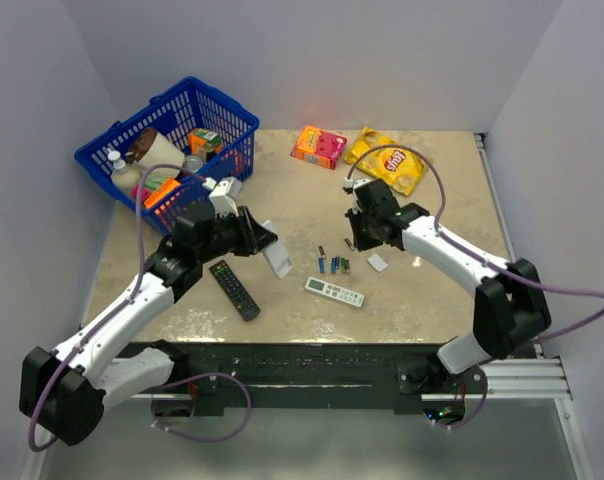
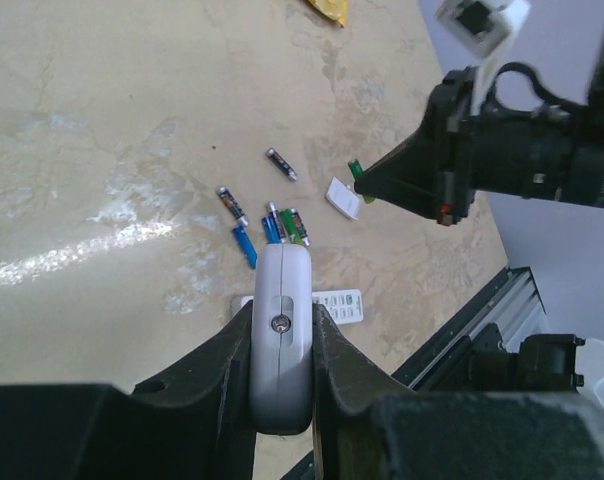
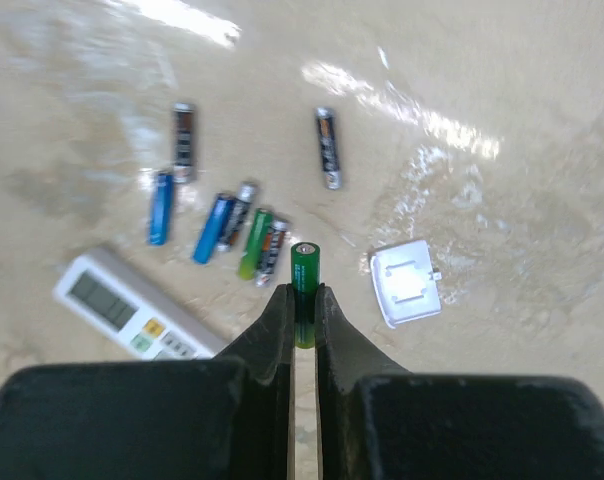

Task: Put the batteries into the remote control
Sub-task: Pick up the battery from the center of the board, then load the battery into the remote control.

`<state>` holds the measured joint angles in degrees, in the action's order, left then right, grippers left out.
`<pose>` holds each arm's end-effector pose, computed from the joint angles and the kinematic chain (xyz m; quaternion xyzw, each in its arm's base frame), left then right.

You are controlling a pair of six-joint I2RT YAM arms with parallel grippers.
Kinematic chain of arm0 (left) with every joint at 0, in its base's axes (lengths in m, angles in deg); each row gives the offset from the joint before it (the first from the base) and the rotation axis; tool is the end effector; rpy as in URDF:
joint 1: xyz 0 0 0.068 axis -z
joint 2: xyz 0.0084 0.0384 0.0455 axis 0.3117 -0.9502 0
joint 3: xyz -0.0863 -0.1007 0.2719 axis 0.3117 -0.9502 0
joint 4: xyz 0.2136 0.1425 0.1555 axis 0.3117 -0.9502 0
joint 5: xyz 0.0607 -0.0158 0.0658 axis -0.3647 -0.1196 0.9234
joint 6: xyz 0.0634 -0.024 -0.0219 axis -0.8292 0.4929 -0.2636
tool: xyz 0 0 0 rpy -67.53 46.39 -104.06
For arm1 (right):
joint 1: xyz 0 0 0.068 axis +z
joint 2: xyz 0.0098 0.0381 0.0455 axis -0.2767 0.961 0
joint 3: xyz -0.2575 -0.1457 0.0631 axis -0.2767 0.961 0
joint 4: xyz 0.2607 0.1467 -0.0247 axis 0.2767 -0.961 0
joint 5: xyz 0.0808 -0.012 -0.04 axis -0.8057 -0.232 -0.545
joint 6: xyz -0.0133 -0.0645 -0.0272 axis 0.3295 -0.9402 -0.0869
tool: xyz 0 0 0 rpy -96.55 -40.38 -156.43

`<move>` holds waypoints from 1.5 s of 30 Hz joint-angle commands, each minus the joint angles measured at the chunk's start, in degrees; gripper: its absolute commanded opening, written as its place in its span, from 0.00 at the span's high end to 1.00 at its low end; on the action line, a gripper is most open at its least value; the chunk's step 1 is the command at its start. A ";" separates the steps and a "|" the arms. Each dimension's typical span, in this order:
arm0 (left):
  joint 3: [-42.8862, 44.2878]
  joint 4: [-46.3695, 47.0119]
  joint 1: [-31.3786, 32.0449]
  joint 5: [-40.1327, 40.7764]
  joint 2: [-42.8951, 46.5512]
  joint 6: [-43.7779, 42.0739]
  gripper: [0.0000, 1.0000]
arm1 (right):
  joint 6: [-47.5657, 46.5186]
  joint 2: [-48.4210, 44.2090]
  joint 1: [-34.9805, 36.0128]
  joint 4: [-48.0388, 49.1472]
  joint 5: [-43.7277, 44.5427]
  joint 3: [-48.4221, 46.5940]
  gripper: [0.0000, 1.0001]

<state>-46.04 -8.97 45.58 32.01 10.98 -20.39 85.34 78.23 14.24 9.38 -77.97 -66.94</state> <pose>0.2332 -0.1376 0.2962 -0.0027 0.8228 -0.3894 0.4139 0.3243 0.1825 0.2136 -0.1422 0.9515 0.0481 0.2684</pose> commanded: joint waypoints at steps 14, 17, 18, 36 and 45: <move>16.20 9.51 -0.88 -28.79 -18.14 0.62 1.00 | -24.97 -27.32 3.44 15.25 -41.59 -0.85 1.00; 17.26 11.61 -0.79 -31.26 -19.20 2.46 1.00 | -26.46 -27.85 3.97 14.38 -47.36 -1.29 1.00; 17.43 12.32 -0.88 -31.88 -19.47 3.08 1.00 | -26.91 -27.85 4.41 13.50 -48.53 -1.37 1.00; 18.40 17.59 -0.88 -38.12 -19.03 9.68 1.00 | -42.11 -25.57 7.48 1.81 -56.89 -3.92 1.00; 17.79 20.06 -0.70 -39.44 -17.89 13.28 1.00 | -46.24 -24.43 8.37 -1.27 -54.96 -4.98 1.00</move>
<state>-30.52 7.67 45.17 -4.97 -8.77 -10.29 42.92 53.58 22.17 10.08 -133.05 -69.21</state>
